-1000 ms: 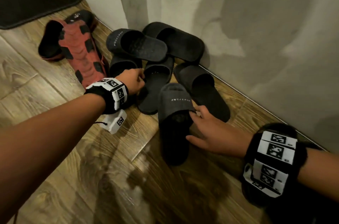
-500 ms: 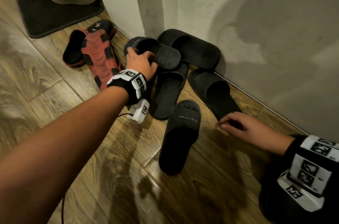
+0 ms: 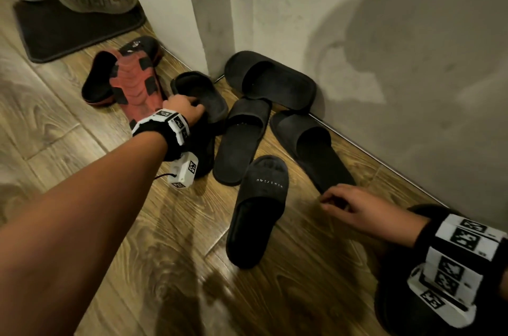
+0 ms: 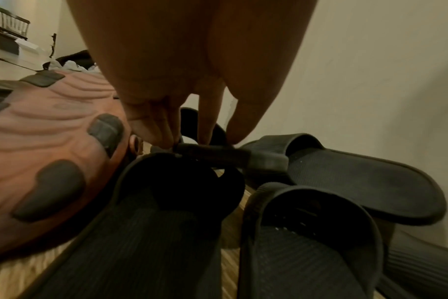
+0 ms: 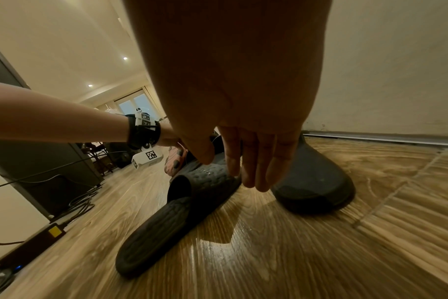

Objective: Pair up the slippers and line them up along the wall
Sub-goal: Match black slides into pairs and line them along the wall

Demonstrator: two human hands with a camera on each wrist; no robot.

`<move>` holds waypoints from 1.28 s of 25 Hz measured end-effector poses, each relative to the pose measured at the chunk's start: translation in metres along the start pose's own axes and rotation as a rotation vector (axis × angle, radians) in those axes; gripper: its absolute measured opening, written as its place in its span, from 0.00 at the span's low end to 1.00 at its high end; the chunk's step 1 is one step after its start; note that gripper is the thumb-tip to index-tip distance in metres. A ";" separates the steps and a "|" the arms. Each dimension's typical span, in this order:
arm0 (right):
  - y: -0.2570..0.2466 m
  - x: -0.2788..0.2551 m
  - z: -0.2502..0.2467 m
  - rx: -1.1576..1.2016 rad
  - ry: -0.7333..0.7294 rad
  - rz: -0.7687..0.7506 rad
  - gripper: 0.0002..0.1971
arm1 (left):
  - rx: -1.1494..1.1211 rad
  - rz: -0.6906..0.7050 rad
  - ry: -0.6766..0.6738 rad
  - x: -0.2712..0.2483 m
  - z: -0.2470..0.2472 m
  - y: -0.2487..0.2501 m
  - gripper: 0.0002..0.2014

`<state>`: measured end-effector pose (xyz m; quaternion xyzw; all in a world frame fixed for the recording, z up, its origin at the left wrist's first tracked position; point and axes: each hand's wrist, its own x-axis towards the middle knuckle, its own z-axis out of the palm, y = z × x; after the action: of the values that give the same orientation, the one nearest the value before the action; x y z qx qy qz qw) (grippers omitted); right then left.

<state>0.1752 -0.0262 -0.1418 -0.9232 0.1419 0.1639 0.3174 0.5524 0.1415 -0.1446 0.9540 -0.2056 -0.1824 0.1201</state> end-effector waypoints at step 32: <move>0.023 -0.060 -0.049 -0.263 0.058 0.298 0.14 | -0.196 0.705 -0.046 -0.166 0.028 0.117 0.13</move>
<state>0.1231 -0.0649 -0.0942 -0.9297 0.2636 0.1996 0.1621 0.3596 0.1054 -0.0850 0.8041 -0.5061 -0.1699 0.2616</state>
